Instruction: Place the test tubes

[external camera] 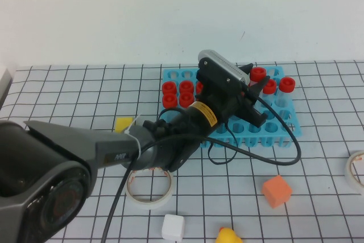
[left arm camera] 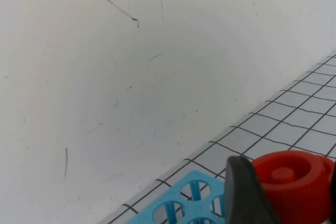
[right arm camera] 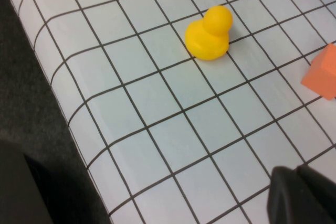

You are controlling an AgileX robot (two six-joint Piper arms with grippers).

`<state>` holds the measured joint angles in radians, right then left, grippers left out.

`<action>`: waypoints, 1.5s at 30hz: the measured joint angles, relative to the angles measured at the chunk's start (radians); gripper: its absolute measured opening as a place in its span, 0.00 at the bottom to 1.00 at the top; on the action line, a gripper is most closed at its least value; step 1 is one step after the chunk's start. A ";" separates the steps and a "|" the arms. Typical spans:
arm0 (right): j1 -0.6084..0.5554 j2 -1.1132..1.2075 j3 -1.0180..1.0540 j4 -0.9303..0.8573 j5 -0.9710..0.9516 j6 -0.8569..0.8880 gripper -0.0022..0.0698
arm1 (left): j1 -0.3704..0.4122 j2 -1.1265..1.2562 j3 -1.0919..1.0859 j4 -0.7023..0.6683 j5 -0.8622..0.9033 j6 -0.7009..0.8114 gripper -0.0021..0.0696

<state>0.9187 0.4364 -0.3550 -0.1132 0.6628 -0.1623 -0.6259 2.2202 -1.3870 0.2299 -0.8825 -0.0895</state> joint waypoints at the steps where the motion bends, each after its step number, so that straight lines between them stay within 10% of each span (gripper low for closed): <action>1: 0.000 0.000 0.000 0.000 0.000 0.000 0.03 | 0.000 0.002 0.000 0.000 0.000 0.000 0.43; 45: 0.000 0.000 0.000 0.000 0.000 0.000 0.03 | 0.008 0.021 -0.002 0.000 -0.045 0.016 0.43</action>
<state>0.9187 0.4364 -0.3550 -0.1132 0.6628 -0.1623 -0.6179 2.2415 -1.3894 0.2299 -0.9275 -0.0732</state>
